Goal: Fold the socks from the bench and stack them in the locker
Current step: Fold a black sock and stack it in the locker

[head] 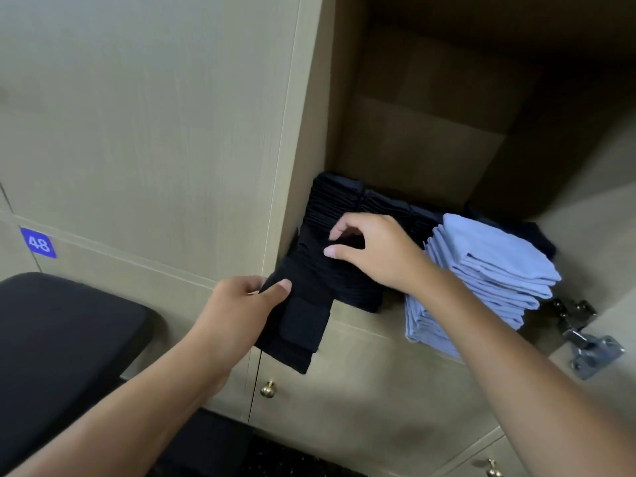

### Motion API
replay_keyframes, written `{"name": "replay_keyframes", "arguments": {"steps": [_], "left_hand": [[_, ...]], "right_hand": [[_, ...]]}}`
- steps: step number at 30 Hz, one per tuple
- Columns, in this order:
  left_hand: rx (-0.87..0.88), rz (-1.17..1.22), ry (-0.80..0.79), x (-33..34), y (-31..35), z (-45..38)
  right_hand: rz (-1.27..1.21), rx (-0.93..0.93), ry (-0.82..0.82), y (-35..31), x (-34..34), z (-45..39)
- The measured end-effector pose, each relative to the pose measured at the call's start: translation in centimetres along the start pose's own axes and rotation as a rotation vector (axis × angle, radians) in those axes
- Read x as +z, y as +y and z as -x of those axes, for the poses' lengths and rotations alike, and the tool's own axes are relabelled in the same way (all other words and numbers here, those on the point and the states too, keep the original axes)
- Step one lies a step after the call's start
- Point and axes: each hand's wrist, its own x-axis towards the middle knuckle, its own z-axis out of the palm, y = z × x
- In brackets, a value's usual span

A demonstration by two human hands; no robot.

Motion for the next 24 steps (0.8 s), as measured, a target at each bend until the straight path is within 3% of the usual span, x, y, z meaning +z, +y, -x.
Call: {"name": "replay_keyframes", "arguments": {"steps": [3, 15, 19, 24], "left_hand": [[0.003, 0.087, -0.026, -0.3, 0.6, 0.0], [0.058, 0.277, -0.056, -0.4, 1.5, 0.9], [0.064, 0.284, -0.044, -0.6, 1.6, 0.6], [0.056, 0.241, 0.088, -0.8, 1.4, -0.5]], "right_hand": [[-0.238, 0.007, 0.056, -2.0, -0.1, 2.9], [-0.822, 0.306, -0.046, -4.7, 1.5, 7.9], [-0.814, 0.265, 0.023, -4.9, 1.8, 7.6], [-0.704, 0.221, 0.172, -4.6, 1.0, 6.9]]}}
